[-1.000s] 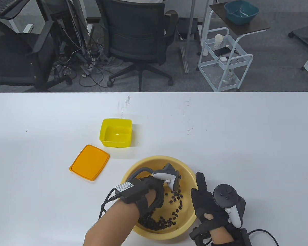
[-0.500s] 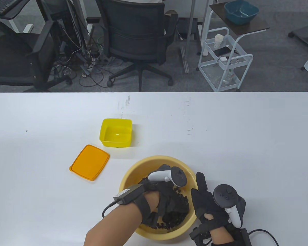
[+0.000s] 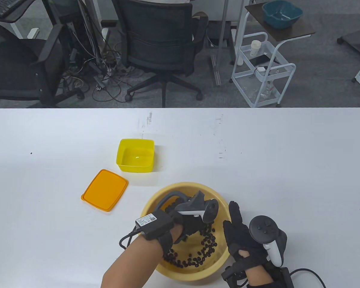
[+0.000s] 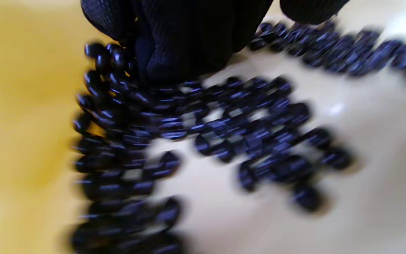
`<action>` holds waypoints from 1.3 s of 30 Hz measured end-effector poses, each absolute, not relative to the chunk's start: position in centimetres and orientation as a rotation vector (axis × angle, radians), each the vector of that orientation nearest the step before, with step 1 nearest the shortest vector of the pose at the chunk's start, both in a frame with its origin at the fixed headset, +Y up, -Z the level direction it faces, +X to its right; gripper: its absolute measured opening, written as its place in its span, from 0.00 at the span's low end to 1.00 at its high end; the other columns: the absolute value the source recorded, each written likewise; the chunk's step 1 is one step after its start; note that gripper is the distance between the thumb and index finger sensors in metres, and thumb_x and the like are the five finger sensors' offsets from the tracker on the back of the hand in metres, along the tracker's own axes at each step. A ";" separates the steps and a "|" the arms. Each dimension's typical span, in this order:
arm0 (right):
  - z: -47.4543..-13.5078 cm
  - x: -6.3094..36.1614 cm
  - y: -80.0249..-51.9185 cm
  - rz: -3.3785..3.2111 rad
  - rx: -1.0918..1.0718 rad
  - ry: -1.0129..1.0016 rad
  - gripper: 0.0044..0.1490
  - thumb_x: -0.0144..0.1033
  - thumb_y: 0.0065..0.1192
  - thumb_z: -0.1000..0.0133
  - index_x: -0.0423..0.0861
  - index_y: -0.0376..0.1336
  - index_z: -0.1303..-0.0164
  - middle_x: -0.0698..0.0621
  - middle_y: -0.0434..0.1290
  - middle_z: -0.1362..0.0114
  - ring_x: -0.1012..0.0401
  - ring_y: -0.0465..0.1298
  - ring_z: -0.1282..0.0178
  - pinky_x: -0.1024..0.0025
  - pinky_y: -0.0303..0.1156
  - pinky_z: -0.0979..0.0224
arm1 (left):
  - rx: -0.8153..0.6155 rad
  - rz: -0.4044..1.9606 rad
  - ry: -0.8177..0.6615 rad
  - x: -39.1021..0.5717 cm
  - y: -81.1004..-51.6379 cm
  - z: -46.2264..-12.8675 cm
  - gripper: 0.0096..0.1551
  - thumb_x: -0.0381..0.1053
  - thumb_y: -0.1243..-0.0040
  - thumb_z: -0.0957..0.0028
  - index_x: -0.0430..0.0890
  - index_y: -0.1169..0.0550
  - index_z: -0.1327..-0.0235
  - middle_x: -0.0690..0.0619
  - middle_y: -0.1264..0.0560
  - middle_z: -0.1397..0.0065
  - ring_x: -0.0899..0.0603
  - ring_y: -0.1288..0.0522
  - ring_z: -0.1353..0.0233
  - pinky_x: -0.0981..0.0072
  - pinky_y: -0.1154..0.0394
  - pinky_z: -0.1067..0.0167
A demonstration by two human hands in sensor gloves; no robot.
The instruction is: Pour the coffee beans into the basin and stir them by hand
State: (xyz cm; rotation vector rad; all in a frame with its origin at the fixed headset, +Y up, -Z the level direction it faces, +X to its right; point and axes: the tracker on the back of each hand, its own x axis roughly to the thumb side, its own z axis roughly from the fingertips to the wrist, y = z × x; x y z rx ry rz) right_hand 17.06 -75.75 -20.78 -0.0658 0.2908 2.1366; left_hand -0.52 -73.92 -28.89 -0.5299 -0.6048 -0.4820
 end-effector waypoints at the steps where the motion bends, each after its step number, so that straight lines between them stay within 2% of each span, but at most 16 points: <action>1: -20.8 17.1 -75.8 2.136 -0.066 0.291 0.41 0.47 0.40 0.41 0.53 0.31 0.23 0.32 0.55 0.27 0.37 0.72 0.39 0.37 0.55 0.31 | -0.552 -0.531 -0.587 -0.5 -74.0 -28.9 0.36 0.61 0.53 0.44 0.40 0.31 0.31 0.43 0.24 0.33 0.39 0.18 0.36 0.50 0.32 0.29; 4: -20.8 17.1 -75.7 2.136 -0.066 0.292 0.41 0.47 0.39 0.41 0.53 0.31 0.23 0.32 0.55 0.27 0.37 0.72 0.39 0.37 0.55 0.31 | -0.682 -0.625 -0.533 -0.4 -74.3 -28.8 0.37 0.61 0.53 0.44 0.36 0.30 0.32 0.39 0.23 0.35 0.37 0.17 0.38 0.49 0.32 0.30; 7: -20.8 17.1 -75.8 2.136 -0.067 0.293 0.41 0.47 0.39 0.41 0.53 0.31 0.23 0.32 0.55 0.27 0.37 0.72 0.39 0.37 0.55 0.31 | -0.806 -0.686 -0.485 -0.3 -74.7 -28.9 0.38 0.60 0.52 0.44 0.30 0.25 0.39 0.38 0.18 0.41 0.35 0.14 0.43 0.47 0.31 0.31; 10: -20.8 17.1 -75.8 2.132 -0.064 0.294 0.41 0.47 0.39 0.41 0.53 0.31 0.23 0.32 0.55 0.28 0.37 0.72 0.39 0.37 0.55 0.31 | -0.992 -0.669 -0.443 -0.7 -75.5 -28.7 0.38 0.61 0.52 0.45 0.30 0.21 0.44 0.38 0.15 0.46 0.35 0.12 0.48 0.47 0.29 0.32; 14: -20.8 17.1 -75.8 2.132 -0.063 0.295 0.41 0.47 0.39 0.41 0.53 0.31 0.23 0.32 0.55 0.28 0.37 0.72 0.39 0.36 0.55 0.31 | -1.143 -0.518 -0.510 -0.7 -76.5 -27.9 0.38 0.61 0.50 0.46 0.31 0.15 0.54 0.40 0.10 0.54 0.35 0.09 0.56 0.48 0.27 0.35; 17: -20.8 17.1 -75.8 2.132 -0.063 0.295 0.41 0.47 0.39 0.41 0.53 0.31 0.23 0.32 0.55 0.27 0.37 0.72 0.39 0.36 0.55 0.31 | -1.219 -0.381 -0.548 -0.4 -76.7 -27.5 0.38 0.62 0.50 0.47 0.30 0.14 0.58 0.40 0.09 0.58 0.36 0.08 0.60 0.49 0.26 0.36; 23: -20.8 17.1 -75.8 2.129 -0.064 0.294 0.41 0.47 0.39 0.41 0.52 0.31 0.23 0.32 0.55 0.28 0.37 0.72 0.39 0.36 0.55 0.31 | -1.337 -0.010 -0.659 0.7 -77.2 -26.5 0.37 0.63 0.53 0.45 0.33 0.17 0.52 0.44 0.11 0.52 0.39 0.09 0.54 0.49 0.26 0.35; 30: -20.8 17.1 -75.8 2.126 -0.063 0.294 0.41 0.46 0.39 0.41 0.52 0.31 0.23 0.33 0.56 0.27 0.37 0.72 0.39 0.37 0.55 0.30 | -1.268 0.330 -0.697 1.3 -76.9 -27.7 0.38 0.63 0.59 0.39 0.31 0.28 0.40 0.46 0.17 0.43 0.44 0.12 0.45 0.55 0.28 0.32; 34: -20.8 17.1 -75.8 2.121 -0.059 0.294 0.41 0.47 0.40 0.41 0.52 0.31 0.23 0.34 0.57 0.27 0.37 0.72 0.39 0.37 0.55 0.30 | -1.100 0.454 -0.622 0.8 -76.3 -28.8 0.40 0.64 0.59 0.39 0.31 0.34 0.34 0.46 0.21 0.39 0.45 0.14 0.43 0.55 0.30 0.31; 39: -20.9 17.2 -75.8 2.124 -0.053 0.291 0.41 0.47 0.40 0.41 0.52 0.31 0.23 0.34 0.58 0.27 0.37 0.72 0.39 0.37 0.55 0.31 | -0.836 0.329 -0.596 0.1 -75.0 -29.4 0.39 0.63 0.57 0.41 0.35 0.36 0.30 0.45 0.25 0.33 0.45 0.17 0.41 0.52 0.34 0.27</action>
